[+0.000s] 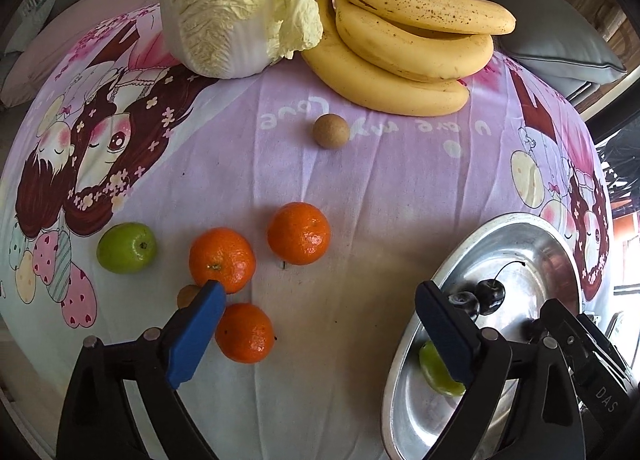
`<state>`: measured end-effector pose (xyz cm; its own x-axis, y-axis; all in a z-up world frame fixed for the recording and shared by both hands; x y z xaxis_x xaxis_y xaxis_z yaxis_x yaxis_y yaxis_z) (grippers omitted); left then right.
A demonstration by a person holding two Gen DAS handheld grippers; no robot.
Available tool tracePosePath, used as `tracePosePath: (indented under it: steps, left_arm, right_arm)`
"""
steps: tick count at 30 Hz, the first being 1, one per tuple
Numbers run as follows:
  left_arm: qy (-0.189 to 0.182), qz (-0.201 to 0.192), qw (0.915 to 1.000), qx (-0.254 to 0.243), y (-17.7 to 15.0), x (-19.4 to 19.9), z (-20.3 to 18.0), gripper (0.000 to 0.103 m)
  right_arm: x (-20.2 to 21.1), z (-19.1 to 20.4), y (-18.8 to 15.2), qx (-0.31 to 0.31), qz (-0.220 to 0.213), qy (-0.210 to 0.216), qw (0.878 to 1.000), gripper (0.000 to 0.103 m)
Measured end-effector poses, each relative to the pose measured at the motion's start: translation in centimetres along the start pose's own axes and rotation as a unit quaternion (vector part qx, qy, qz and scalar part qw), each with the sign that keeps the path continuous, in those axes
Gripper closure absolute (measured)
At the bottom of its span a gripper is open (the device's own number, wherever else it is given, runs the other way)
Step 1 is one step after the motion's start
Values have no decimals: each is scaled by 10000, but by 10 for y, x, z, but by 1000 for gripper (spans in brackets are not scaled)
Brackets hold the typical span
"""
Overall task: Organize fruits
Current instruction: 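Withdraw both open tools from the bowl toward the tangerines and kiwi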
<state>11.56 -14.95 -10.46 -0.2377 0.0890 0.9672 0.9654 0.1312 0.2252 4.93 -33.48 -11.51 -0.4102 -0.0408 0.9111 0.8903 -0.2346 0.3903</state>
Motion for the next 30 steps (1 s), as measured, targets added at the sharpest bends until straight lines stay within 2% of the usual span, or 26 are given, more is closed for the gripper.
tracePosePath:
  steps: [5, 16, 22, 30]
  left_arm:
    - [-4, 11, 10000, 57, -1, 1, 10, 6]
    - [5, 21, 9997, 239, 2, 12, 41, 5]
    - [12, 41, 9990, 443, 5, 14, 66, 5]
    - [-39, 268, 9958, 877, 3, 16, 104, 6]
  right_arm:
    - [-4, 2, -3, 76, 105, -40, 9999, 3]
    - [-1, 11, -1, 15, -31, 68, 10000, 3]
    - [1, 21, -1, 6, -121, 337, 9994, 3]
    - [2, 45, 1, 273, -167, 519, 9981, 3]
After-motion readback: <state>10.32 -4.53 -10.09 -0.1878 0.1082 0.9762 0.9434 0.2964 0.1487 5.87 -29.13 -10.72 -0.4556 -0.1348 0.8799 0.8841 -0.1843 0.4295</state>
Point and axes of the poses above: each gripper's, at about its wrist camera, not at the fingertips, and x roughly against the way its jaws point, z to its left, y to its top, the point moved 10 cm from there along -x, roughly the way its jaws point, and after that the axes turned 12 degrees about x, right-handed, at the moved point
